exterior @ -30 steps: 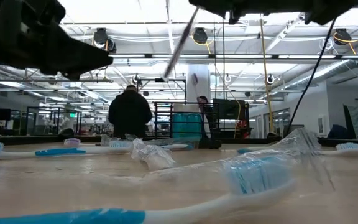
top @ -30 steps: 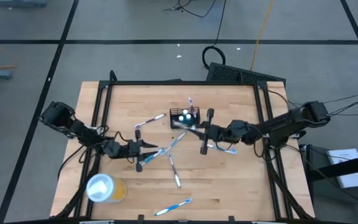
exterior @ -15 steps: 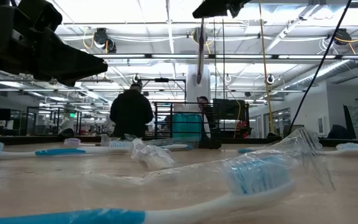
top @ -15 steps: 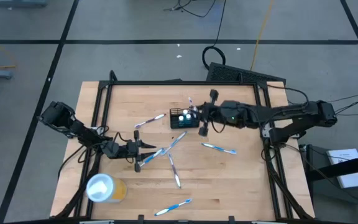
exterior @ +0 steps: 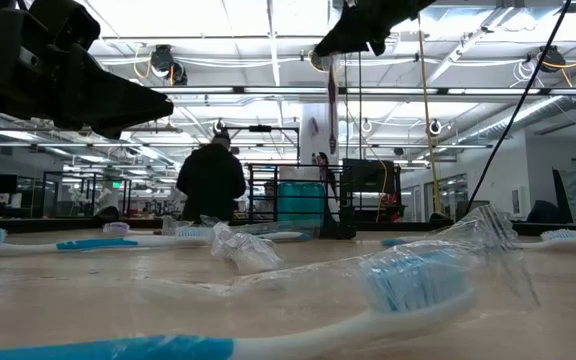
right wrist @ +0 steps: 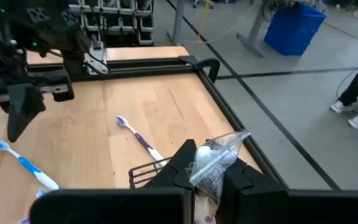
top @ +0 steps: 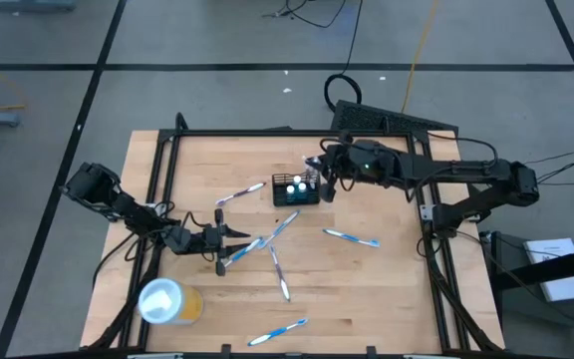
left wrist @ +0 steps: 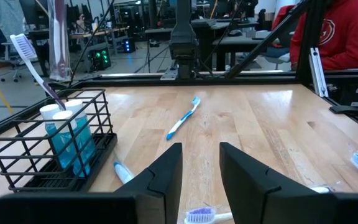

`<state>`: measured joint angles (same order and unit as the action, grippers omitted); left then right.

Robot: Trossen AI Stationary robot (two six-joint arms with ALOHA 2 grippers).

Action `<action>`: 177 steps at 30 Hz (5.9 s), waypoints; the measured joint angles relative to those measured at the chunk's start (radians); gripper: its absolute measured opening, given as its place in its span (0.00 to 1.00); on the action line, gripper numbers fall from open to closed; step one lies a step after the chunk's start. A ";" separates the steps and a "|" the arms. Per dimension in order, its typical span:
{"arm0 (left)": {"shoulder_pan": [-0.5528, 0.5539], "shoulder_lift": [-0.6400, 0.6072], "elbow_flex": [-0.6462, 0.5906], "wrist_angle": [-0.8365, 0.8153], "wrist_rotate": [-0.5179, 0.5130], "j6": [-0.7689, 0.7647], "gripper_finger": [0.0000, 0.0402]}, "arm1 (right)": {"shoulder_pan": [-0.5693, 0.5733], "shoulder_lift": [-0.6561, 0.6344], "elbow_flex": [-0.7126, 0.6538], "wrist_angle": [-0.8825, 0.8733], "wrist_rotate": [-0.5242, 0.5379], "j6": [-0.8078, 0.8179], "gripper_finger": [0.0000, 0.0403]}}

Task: Pick & Place toothbrushing station
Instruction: Put the purple toothbrush into the black organizer

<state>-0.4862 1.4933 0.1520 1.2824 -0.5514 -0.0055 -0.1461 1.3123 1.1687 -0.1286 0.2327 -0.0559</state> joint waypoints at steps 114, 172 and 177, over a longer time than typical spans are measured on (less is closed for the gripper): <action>0.005 0.000 0.001 -0.032 -0.001 -0.006 0.28 | -0.036 0.027 -0.229 0.369 -0.161 0.036 0.52; 0.716 0.016 0.643 -2.093 0.285 -0.420 0.28 | 0.485 -0.007 -0.229 -0.191 0.156 0.197 0.52; 0.738 0.084 0.643 -2.053 0.285 -0.379 0.28 | 0.490 -0.007 -0.229 -0.191 0.155 0.192 0.52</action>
<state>0.2515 1.5777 0.7952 -0.7709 -0.2667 -0.3843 0.3435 1.3052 0.9394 -0.3198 0.3878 0.1364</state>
